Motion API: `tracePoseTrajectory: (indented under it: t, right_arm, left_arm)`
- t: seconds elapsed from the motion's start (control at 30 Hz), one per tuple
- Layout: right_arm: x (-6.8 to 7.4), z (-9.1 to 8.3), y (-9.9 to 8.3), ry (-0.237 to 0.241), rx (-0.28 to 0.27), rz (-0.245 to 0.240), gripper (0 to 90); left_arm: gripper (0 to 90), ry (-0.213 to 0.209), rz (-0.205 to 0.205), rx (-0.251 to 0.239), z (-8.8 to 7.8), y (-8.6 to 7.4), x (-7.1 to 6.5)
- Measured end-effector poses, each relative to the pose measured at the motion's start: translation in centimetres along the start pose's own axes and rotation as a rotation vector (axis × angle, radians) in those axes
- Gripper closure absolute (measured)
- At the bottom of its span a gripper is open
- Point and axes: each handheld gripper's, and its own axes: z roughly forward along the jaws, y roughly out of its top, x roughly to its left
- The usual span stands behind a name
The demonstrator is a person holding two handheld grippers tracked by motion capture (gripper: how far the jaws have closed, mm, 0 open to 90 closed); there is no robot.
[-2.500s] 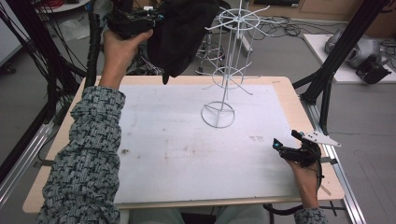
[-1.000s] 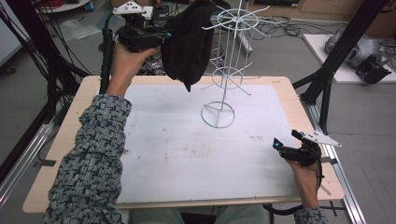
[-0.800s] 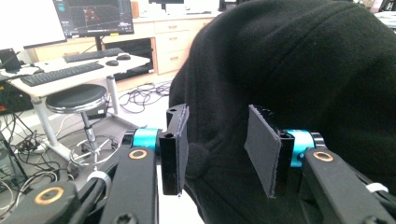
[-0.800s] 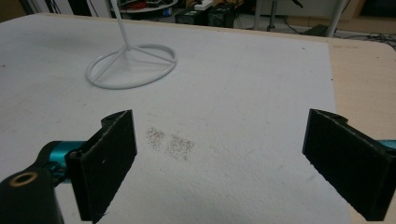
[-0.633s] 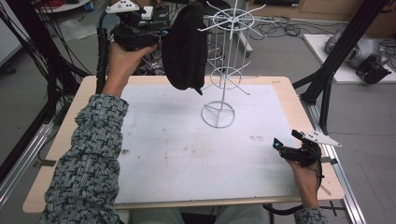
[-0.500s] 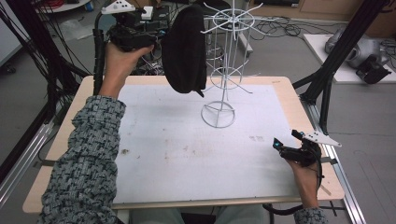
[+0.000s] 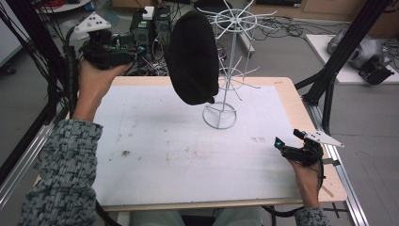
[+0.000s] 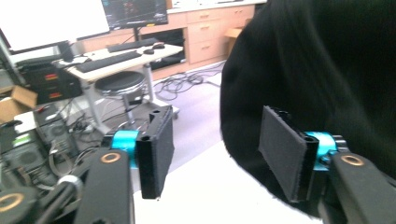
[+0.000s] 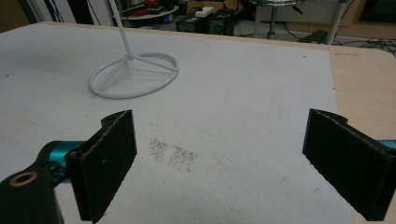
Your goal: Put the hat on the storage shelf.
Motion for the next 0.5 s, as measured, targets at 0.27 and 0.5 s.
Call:
tracePoseTrajectory:
  t: [0.27, 0.5]
  right_arm:
    - [0.4, 0.3, 0.4, 0.005, -0.018, 0.006, 9.0]
    - [0.7, 0.7, 0.4, 0.005, -0.01, -0.003, 9.0]
  left_arm:
    - [31.3, 0.064, -0.042, 0.019, -3.8, -6.1, -0.4]
    - [29.4, 0.106, -0.071, 0.034, -5.6, -12.2, -1.3]
